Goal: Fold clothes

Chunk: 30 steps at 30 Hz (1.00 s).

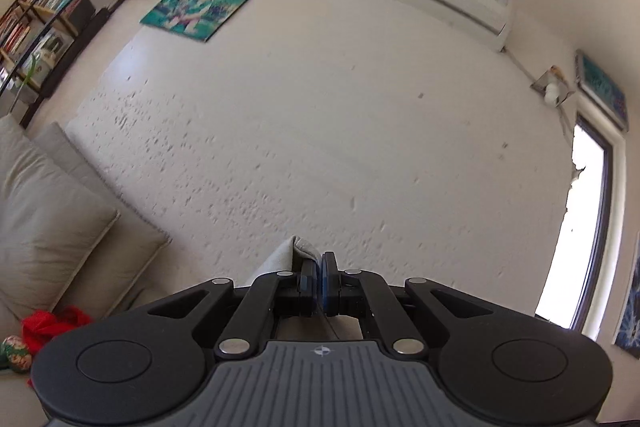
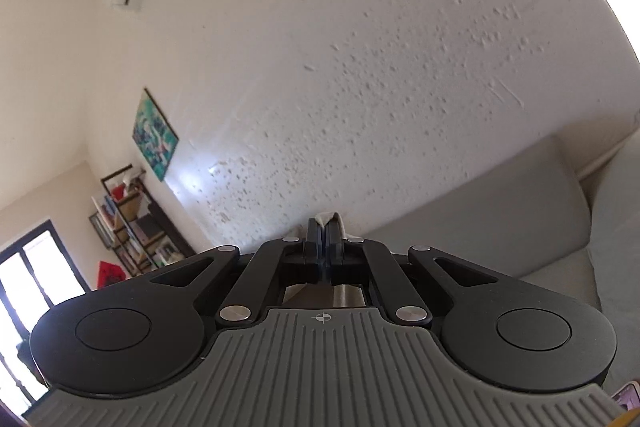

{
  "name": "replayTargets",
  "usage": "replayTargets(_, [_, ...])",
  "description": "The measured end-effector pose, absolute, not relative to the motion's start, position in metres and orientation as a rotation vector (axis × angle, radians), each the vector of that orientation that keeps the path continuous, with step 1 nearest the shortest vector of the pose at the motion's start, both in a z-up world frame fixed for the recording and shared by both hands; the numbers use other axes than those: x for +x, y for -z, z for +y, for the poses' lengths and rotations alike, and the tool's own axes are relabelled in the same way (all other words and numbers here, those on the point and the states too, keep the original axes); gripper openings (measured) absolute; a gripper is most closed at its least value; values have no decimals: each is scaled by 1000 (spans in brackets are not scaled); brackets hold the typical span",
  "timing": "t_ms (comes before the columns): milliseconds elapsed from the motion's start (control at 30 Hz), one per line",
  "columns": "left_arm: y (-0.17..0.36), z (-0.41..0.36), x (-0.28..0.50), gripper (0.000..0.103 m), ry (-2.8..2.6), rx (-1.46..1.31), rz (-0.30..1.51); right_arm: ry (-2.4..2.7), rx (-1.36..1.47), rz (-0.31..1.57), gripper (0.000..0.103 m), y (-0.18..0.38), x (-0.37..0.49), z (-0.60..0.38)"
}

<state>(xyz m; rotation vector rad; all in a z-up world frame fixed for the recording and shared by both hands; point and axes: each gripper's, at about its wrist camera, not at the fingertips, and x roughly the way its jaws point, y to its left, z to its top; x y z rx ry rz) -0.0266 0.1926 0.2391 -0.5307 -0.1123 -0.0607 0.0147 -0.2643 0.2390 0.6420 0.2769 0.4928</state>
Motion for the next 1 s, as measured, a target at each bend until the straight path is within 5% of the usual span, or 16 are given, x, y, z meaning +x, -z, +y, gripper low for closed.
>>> replayTargets(133, [-223, 205, 68, 0, -10, -557, 49, -359, 563, 416, 1, -199, 113, -243])
replayTargets(333, [-272, 196, 72, 0, 63, -497, -141, -305, 469, 166, 1, -273, 140, -241])
replayTargets(467, [-254, 184, 55, 0, 105, -469, -135, -292, 427, 58, 1, -289, 108, -257])
replayTargets(633, [-150, 172, 44, 0, 39, -468, 114, -232, 392, 218, 1, -201, 90, -266])
replayTargets(833, [11, 183, 28, 0, -180, -628, 575, -98, 461, 595, 1, -29, 86, -273])
replayTargets(1000, [66, 186, 14, 0, -287, -635, 796, 27, 531, 815, 0, 63, 68, -284])
